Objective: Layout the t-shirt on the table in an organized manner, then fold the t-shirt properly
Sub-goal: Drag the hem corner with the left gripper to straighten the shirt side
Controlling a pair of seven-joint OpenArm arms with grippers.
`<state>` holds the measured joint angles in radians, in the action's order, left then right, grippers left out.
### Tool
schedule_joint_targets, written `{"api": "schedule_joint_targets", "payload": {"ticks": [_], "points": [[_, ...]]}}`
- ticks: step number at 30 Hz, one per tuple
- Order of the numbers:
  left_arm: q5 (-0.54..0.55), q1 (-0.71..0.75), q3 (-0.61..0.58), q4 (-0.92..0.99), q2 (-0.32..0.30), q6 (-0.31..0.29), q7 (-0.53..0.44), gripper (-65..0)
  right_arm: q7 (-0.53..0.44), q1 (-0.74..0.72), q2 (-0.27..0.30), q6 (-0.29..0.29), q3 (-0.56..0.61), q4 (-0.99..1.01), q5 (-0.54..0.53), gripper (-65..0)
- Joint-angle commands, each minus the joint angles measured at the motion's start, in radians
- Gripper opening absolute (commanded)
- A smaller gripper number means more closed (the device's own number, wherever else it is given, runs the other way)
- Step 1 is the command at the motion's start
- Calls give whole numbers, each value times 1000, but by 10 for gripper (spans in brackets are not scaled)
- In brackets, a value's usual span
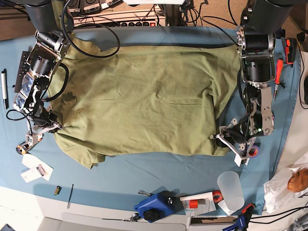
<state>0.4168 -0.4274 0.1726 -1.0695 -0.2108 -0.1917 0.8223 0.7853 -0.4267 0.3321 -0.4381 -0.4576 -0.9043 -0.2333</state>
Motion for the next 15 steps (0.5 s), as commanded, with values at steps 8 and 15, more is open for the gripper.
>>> {"api": "schedule_joint_targets", "payload": {"ticks": [8, 15], "points": [[48, -21, 1, -7, -3, -68, -1, -650, 14, -19, 14, -19, -1, -13, 5, -650], [19, -57, 1, -8, -45, -68, 11, -650, 7, -19, 15, -19, -1, -13, 5, -650]]}}
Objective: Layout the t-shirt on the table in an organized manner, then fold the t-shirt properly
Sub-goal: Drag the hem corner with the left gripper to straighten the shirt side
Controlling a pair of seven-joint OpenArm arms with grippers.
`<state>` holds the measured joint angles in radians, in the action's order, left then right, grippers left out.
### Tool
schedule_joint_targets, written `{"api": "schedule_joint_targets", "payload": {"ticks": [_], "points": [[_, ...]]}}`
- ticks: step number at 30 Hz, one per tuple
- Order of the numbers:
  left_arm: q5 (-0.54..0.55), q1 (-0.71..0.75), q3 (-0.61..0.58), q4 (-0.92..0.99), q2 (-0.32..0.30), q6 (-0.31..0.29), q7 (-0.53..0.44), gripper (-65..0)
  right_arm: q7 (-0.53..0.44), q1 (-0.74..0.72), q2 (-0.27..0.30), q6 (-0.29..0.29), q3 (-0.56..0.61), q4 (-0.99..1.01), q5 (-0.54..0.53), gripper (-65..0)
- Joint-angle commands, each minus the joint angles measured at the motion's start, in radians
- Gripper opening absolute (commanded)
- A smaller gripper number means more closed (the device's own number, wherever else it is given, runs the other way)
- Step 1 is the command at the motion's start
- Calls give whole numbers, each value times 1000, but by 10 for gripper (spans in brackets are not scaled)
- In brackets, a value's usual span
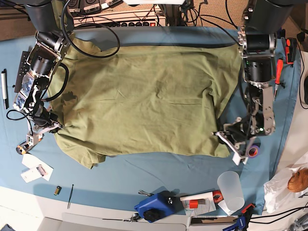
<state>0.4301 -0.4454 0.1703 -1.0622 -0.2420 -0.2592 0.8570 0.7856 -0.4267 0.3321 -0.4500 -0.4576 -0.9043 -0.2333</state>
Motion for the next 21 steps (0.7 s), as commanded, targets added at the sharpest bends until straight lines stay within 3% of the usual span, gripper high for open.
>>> {"api": "schedule_joint_targets", "payload": {"ticks": [1, 8, 12, 18, 21], "points": [[-6, -53, 3, -15, -24, -1, -24, -650, 7, -19, 15, -7, -1, -13, 5, -650], [-19, -128, 3, -15, -72, -70, -28, -650, 7, -19, 14, -7, -1, -13, 5, -650], [-97, -139, -7, -15, -72, -101, -65, -650, 8, -19, 15, -7, -1, -13, 6, -650], [-219, -140, -88, -15, -77, -21, -154, -650, 7, -19, 15, -7, -1, -13, 6, -650], [-263, -139, -156, -15, -77, -21, -188, -650, 6, -19, 15, -7, -1, -13, 5, -650]]}}
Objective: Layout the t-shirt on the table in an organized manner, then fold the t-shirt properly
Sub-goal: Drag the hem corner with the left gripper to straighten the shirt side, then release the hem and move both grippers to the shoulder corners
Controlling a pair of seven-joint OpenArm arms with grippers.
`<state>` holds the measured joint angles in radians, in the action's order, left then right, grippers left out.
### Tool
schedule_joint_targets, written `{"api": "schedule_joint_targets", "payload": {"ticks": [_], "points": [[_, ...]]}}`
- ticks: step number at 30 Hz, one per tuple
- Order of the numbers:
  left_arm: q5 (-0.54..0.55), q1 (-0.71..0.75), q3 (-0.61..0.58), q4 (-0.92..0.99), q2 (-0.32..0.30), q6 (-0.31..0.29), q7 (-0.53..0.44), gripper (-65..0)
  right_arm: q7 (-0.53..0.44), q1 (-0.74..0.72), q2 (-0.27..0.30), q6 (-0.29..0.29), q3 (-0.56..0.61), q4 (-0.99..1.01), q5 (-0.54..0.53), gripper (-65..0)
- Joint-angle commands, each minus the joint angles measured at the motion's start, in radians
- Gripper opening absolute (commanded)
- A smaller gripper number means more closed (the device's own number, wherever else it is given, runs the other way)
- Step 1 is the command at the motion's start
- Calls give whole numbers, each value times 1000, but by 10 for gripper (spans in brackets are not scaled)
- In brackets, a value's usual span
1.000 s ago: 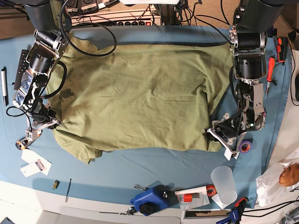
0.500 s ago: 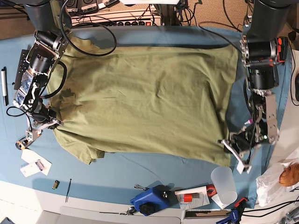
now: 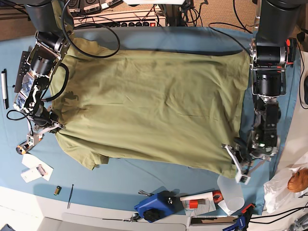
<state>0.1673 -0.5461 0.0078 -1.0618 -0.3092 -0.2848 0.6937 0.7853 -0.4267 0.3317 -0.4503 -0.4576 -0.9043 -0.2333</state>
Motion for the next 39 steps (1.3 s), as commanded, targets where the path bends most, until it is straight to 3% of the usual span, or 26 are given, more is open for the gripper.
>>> {"api": "schedule_joint_targets", "payload": {"ticks": [1, 4, 6, 7, 10, 13, 17, 21, 23, 25, 27, 34, 39], "points": [[-17, -39, -20, -15, -10, 11, -33, -650, 7, -19, 15, -6, -1, -13, 5, -650], [-60, -39, -93, -15, -9, 115, -45, -650, 7, -19, 15, -7, -1, -13, 6, -650], [-72, -39, -117, -15, -10, 154, -42, -650, 7, -19, 15, -7, -1, -13, 6, -650], [-71, -39, -118, -15, -9, 157, -35, -626, 7, -19, 15, -7, -1, -13, 6, -650], [-69, -39, -116, -16, -9, 175, 3, -471, 5, -19, 16, -7, -1, -13, 6, -650], [-58, -39, -116, -26, -10, 246, 73, -456, -2, -19, 18, -7, -1, -13, 6, -650], [-59, -39, -116, -78, -10, 247, 172, -456, -3, -19, 18, -17, -1, -13, -2, -650], [-56, -39, -116, -175, -10, 243, 271, -456, 19, -19, 18, -137, -1, -13, -11, -650], [-35, -39, -116, -240, -10, 231, 343, -456, 31, -19, 18, -177, -1, -13, -24, -575], [10, -38, -116, -311, -13, 204, 431, -457, 28, -20, 18, -181, -1, -13, -55, -518], [64, -35, -116, -379, -29, 178, 487, -457, 29, -20, 23, -180, -1, -20, -100, -518], [95, 21, -115, -426, -163, 176, 497, -457, 87, -19, 73, -181, -3, -193, -164, -518], [218, 95, -83, -430, -245, 167, 515, -459, 153, -19, 119, -161, -3, -377, -208, -518]]}}
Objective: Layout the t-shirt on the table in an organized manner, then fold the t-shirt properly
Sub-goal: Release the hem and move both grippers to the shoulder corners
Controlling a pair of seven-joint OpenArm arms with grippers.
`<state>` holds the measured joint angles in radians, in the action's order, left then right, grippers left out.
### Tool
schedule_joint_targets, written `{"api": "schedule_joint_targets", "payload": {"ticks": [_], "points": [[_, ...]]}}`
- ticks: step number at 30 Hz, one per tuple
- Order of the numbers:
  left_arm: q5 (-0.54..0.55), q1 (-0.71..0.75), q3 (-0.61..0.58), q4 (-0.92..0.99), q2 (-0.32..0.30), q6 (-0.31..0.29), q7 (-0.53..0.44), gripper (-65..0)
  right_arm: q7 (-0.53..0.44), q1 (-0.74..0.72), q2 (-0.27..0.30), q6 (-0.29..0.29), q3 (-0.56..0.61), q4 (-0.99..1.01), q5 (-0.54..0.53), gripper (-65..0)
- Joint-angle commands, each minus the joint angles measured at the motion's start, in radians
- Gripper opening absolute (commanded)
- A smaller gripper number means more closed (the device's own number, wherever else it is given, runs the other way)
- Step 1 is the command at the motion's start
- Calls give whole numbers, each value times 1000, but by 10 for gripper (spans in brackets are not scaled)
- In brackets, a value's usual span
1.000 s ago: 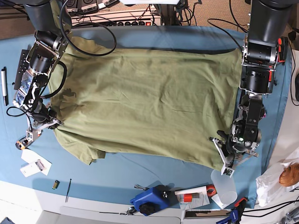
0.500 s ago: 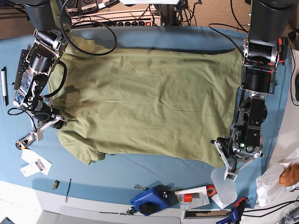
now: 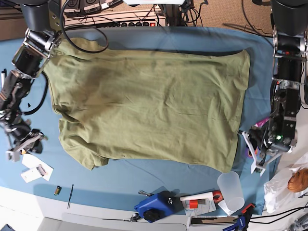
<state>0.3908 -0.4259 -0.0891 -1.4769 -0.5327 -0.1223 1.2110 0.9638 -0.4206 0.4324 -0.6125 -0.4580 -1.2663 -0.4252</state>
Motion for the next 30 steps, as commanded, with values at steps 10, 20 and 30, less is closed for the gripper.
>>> {"api": "schedule_joint_targets", "payload": {"ticks": [10, 20, 30], "points": [[173, 223, 280, -226, -52, -100, 15, -459, 158, 53, 31, 34, -94, -164, -87, -519], [321, 521, 475, -398, -51, -193, 13, -459, 381, 304, 30, -30, -425, -201, -466, -519], [318, 746, 475, -523, -27, -193, 20, -459, 432, 599, 30, -85, -652, -201, -740, -519]]}}
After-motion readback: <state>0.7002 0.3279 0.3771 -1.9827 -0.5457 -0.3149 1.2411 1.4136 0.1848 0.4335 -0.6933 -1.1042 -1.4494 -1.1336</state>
